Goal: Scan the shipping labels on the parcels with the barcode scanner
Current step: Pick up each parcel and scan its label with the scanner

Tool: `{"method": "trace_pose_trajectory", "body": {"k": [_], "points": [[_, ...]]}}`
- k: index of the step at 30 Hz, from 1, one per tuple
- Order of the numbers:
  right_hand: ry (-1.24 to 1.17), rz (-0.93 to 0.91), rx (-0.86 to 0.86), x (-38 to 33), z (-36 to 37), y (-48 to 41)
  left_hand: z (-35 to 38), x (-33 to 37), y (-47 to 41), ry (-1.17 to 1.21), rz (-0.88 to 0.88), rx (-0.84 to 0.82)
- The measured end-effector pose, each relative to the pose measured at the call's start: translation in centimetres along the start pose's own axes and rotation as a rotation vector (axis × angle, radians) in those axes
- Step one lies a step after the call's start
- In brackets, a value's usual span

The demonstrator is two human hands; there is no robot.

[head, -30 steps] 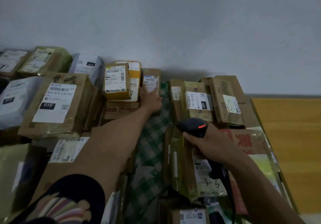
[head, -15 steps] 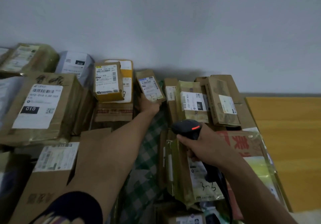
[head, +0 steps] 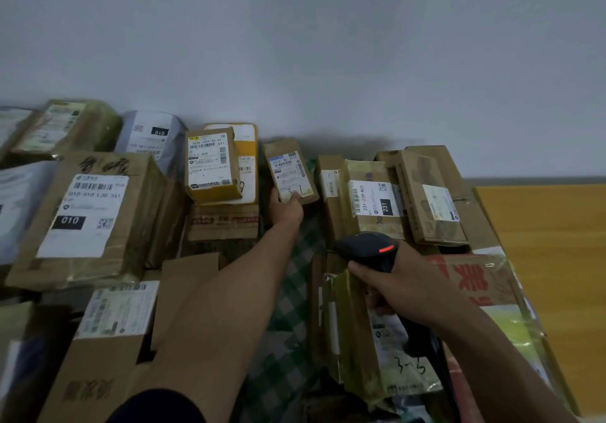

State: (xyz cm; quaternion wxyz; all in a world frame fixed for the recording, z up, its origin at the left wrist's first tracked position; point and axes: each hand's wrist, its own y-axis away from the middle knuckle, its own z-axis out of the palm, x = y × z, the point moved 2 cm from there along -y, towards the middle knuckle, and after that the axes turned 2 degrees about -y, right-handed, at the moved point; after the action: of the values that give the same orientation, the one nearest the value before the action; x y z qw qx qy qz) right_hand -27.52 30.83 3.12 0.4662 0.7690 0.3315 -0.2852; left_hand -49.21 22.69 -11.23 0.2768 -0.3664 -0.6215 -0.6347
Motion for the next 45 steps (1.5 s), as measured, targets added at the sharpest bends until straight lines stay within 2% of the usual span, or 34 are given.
{"method": "trace_pose_trajectory", "body": {"k": [6, 10, 14, 19, 23, 27, 33, 38, 45], "points": [[-0.036, 0.052, 0.02, -0.2, 0.0, 0.1, -1.7, 1.0, 5.3, 0.077, 0.187, 0.008], [-0.059, 0.04, 0.023, -1.0, 0.2, 0.8, -4.2, 2.9, 11.5, 0.035, 0.361, -0.023], [-0.027, -0.04, 0.102, -2.0, 0.3, 2.3, -7.2, 4.6, 17.2, 0.017, 0.495, -0.019], [-0.033, -0.203, 0.208, -4.5, -0.1, 6.2, -11.2, 5.3, 23.3, 0.114, 0.461, -0.126], [-0.145, -0.34, 0.331, -6.2, 0.7, 9.7, -13.4, 3.8, 26.6, 0.224, 0.412, -0.242], [-0.245, -0.374, 0.36, -7.1, 2.3, 12.5, -13.9, 2.0, 28.9, 0.217, 0.361, -0.337], [-0.091, -0.452, 0.365, -7.2, 2.1, 14.8, -15.5, 1.7, 30.2, 0.132, 0.38, -0.445], [-0.159, -0.484, 0.325, -6.6, 1.6, 15.3, -15.7, 2.2, 30.9, 0.274, 0.375, -0.446], [-0.107, -0.498, 0.396, -6.8, 0.4, 16.5, -14.8, 3.1, 30.3, 0.172, 0.461, -0.37]]}}
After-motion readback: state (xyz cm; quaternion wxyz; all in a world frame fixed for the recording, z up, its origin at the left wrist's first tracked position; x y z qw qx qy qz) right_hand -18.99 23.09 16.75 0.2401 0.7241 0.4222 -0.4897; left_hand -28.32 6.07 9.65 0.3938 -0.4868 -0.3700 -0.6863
